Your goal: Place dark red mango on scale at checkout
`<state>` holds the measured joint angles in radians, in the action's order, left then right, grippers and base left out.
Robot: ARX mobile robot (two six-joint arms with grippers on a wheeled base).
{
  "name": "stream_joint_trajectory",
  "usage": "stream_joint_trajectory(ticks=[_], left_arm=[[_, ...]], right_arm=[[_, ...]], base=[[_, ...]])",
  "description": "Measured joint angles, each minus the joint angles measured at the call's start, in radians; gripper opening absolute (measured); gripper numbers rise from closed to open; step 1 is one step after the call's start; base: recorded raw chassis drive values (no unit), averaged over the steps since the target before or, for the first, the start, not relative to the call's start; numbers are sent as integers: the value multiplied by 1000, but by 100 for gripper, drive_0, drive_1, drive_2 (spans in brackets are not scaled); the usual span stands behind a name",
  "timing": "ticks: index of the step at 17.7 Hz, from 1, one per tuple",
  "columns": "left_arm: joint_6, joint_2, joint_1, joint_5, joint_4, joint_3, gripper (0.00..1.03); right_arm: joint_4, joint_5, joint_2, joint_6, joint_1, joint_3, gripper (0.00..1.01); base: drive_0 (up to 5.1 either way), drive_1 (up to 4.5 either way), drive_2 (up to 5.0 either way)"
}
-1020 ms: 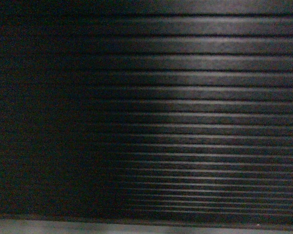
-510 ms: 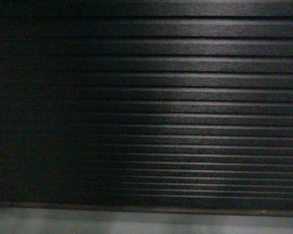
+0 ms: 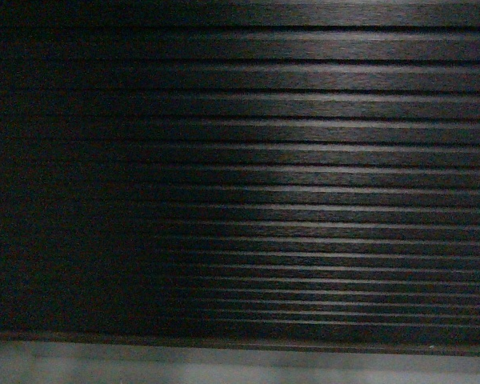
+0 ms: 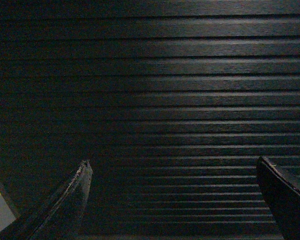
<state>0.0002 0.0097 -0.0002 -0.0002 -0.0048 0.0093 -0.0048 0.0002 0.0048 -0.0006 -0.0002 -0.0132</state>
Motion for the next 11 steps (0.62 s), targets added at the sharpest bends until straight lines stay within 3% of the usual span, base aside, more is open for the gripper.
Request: stream_joint_trajectory(ticks=[11], left_arm=[[0, 0, 0, 0, 0, 0, 98]], right_arm=[[0, 0, 0, 0, 0, 0, 98]], base=[[0, 0, 0]])
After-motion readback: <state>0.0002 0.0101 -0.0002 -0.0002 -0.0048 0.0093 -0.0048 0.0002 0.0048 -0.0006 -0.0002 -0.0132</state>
